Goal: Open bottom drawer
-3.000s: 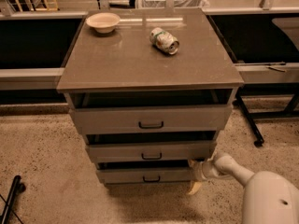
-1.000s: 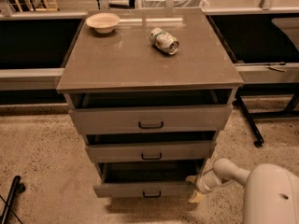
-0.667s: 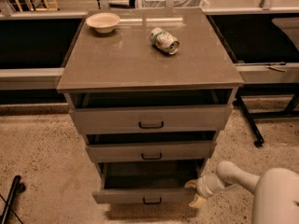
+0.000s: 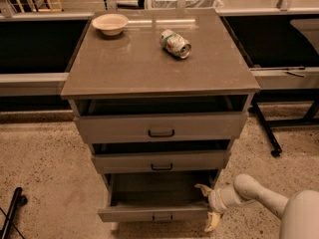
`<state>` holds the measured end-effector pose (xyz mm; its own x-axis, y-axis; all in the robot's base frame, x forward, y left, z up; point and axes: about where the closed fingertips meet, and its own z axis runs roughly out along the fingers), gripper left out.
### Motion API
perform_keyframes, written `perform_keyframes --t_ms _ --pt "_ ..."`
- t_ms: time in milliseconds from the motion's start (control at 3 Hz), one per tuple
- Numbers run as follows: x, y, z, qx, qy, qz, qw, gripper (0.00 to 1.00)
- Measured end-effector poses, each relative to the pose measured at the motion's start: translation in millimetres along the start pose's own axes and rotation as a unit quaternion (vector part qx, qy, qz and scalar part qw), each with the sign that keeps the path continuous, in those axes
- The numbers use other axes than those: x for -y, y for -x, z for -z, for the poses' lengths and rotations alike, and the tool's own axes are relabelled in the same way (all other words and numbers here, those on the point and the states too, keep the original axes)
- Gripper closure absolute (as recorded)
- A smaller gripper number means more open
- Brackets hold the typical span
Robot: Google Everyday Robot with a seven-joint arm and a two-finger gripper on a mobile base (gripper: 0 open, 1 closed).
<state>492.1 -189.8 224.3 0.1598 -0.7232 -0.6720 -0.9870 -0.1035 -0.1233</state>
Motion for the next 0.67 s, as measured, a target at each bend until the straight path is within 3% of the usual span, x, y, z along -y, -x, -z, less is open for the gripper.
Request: perform_keyframes --t_ms 333,667 --pt "-1.3 -0.3 -1.2 -0.001 0.002 -0.001 1.0 0.0" --pt "-14.9 -3.4 -12.3 -0.013 0.028 -0.007 0.9995 0.0"
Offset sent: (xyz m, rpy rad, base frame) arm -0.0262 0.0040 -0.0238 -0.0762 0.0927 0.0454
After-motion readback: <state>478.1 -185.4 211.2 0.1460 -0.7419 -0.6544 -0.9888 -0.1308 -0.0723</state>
